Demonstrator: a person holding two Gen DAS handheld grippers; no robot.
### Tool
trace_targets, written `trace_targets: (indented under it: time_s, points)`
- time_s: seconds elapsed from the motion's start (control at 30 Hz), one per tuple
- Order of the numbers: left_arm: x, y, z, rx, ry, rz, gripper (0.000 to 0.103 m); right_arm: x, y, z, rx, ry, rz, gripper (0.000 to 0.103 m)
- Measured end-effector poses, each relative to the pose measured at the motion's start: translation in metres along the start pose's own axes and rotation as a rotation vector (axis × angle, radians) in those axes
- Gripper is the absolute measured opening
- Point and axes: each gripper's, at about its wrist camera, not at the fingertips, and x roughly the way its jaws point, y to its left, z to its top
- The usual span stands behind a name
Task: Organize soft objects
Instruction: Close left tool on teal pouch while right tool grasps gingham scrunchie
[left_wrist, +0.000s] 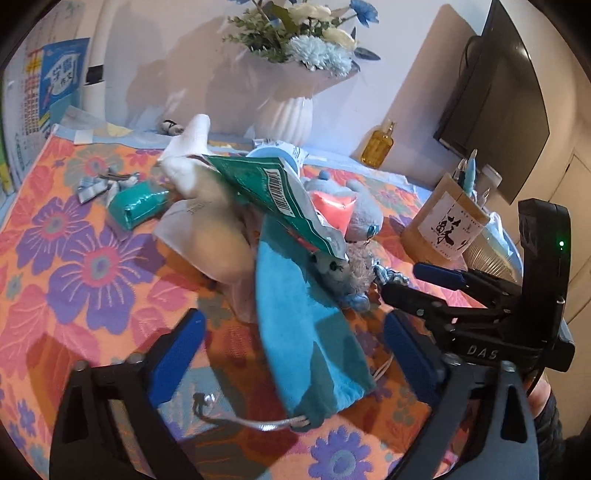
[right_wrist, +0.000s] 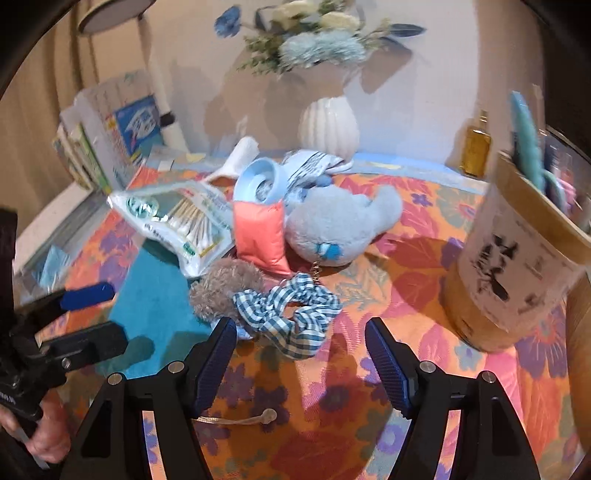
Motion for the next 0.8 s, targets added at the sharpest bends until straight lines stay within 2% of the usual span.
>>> trace_targets:
  time_s: [0.03,0.1,0.17,0.2,0.23,0.3,0.37,0.6,0.67,0.77,0.8]
  points:
    - [0.004,0.000,0.001,-0.007,0.016,-0.002,0.079,0.005,0.001,0.000,-0.009,0.016,0.002,0.059]
    - [0.011,0.002,0.001,-0.025,0.039,-0.009,0.075,0.013,0.001,0.000,-0.011,0.030,0.007,0.051]
    - [0.019,0.003,-0.001,-0.042,0.068,-0.012,0.062,0.018,-0.002,0.001,0.006,0.030,0.028,0.040]
    - [0.023,0.003,-0.001,-0.045,0.080,-0.016,0.047,0.019,-0.003,0.000,0.009,0.028,0.030,0.035]
    - [0.025,0.003,-0.002,-0.047,0.088,-0.020,0.030,0.019,-0.002,0.001,0.011,0.026,0.034,0.024]
    - [0.026,0.004,-0.003,-0.049,0.097,-0.025,0.013,0.014,-0.003,0.000,0.011,0.008,0.038,0.021]
    - [0.019,0.004,-0.004,-0.049,0.067,-0.027,0.013,0.005,-0.004,-0.001,0.021,-0.023,0.038,0.017]
    - [-0.029,0.008,-0.010,-0.062,-0.027,-0.056,0.011,-0.036,-0.018,-0.014,0.130,-0.100,0.081,0.017]
    - [-0.038,0.008,-0.013,-0.054,-0.030,-0.062,0.011,-0.049,-0.022,-0.021,0.154,-0.122,0.082,0.017]
    - [-0.040,0.008,-0.018,-0.043,-0.016,-0.019,0.012,-0.064,-0.026,-0.030,0.172,-0.139,0.055,0.017]
    - [-0.037,0.009,-0.019,-0.052,0.002,-0.020,0.019,-0.066,-0.028,-0.033,0.183,-0.140,0.048,0.017]
